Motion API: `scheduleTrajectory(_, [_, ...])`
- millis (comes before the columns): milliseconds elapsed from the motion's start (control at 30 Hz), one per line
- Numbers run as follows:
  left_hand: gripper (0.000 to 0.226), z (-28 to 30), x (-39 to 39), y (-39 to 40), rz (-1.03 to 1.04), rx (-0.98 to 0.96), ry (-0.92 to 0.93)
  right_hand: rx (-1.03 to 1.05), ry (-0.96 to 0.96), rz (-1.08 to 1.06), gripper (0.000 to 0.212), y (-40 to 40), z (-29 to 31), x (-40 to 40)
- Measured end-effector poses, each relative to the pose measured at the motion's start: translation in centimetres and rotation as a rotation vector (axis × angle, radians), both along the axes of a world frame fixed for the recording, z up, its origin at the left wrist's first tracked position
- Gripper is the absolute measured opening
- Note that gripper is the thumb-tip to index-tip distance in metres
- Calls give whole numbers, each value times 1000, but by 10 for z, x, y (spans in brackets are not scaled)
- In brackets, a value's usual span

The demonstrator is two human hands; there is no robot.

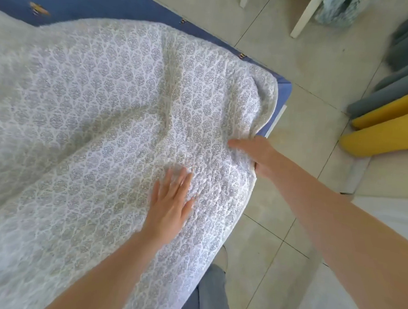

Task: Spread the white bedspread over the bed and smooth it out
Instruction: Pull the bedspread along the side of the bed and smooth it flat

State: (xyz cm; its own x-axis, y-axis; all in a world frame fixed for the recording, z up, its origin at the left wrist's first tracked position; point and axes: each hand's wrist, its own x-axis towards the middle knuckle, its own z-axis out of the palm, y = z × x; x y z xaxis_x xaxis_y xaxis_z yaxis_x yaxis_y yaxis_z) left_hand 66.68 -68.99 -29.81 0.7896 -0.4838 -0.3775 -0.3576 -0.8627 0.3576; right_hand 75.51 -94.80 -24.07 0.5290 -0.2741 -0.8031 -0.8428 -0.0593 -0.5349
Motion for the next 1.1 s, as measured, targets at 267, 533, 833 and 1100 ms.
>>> scheduleTrajectory(267, [58,-23,-11,11,-83,-26,-155,-383,-18,-293,18,-57,-29,-31])
scheduleTrajectory(533, [39,0,26,-17,46,-195,-339,64,-80,-459,42,-61,-17,6])
scheduleTrajectory(833, [24,34,108,-64,499,-334,-482,47,-136,-371,43,-93,5,70])
scheduleTrajectory(1100, [106,27,194,-105,901,192,152,37,-171,-125,14,-109,4,101])
